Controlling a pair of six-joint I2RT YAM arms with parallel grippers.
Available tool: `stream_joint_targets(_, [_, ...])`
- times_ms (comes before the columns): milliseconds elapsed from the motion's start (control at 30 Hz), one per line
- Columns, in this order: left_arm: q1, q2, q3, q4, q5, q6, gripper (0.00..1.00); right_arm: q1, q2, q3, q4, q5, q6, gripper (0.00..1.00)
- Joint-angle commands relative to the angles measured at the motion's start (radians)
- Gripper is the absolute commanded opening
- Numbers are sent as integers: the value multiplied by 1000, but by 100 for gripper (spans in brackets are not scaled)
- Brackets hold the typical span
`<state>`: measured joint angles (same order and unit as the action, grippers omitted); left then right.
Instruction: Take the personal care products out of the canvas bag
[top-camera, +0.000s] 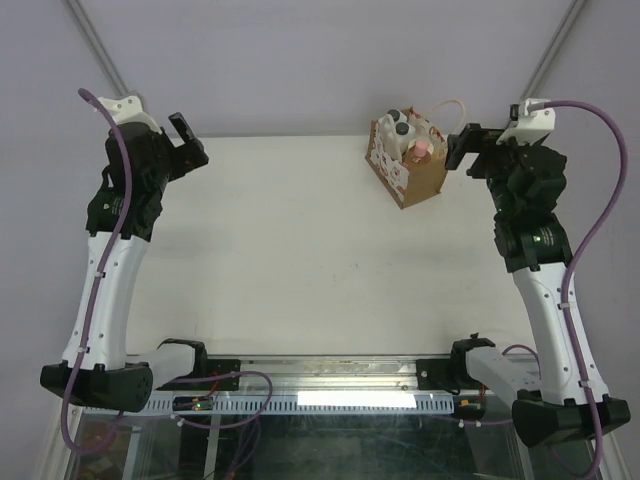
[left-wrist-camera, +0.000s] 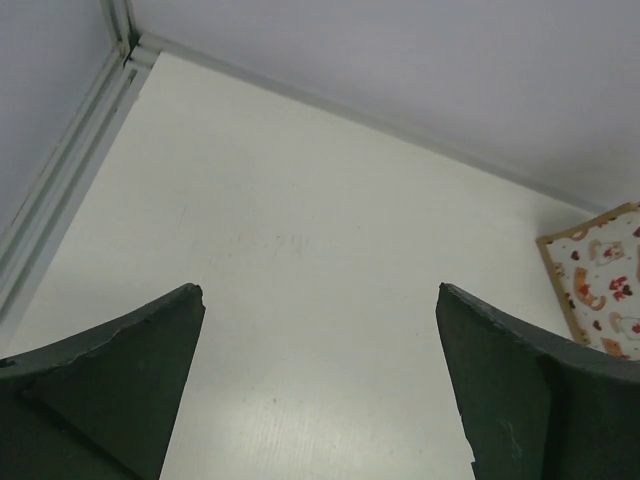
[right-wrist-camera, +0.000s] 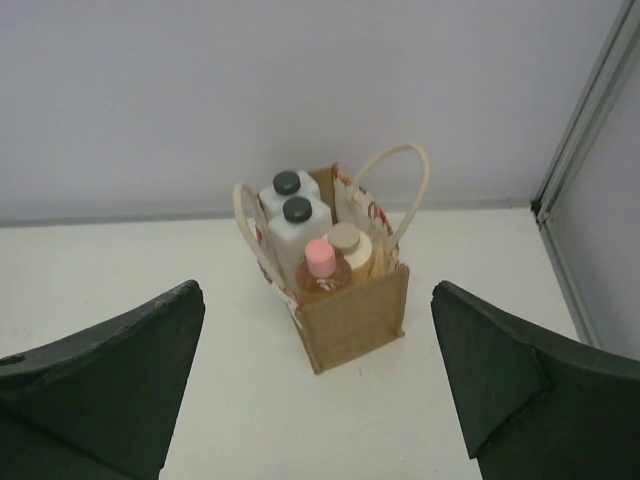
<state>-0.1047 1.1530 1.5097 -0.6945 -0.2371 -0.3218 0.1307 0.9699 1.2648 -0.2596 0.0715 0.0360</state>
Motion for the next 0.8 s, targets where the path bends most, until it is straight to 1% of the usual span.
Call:
stream_joint_targets(0, [19,23,-105,94,-56,-56,99,26,34,-48,-19,8,43,99])
stream_joint_targets(200, [36,67,-248,178,-61,-79,99,58,126,-90,-55,12,73,99])
stream_joint_targets(300, [44,76,-301,224,-59,-91,99,70,194,-82,-69,14,86,99])
stream_joint_targets(400, [52,73,-347,282,-25,-77,99,81,280,-54,-76,9,101,99])
stream_joint_targets(467, [58,71,-368,308,-15,-82,99,87,346,-21,-80,4,114,99])
stream_joint_targets(533, [60,73,-377,329,26,-69,99,92,416,23,-90,-8,123,99])
stream_joint_targets(667, [68,74,-398,379,101,-64,99,97,562,138,-106,-38,139,99])
stream_joint_targets(767, [69,76,-414,417,145,-76,99,100,659,237,-112,-67,140,97])
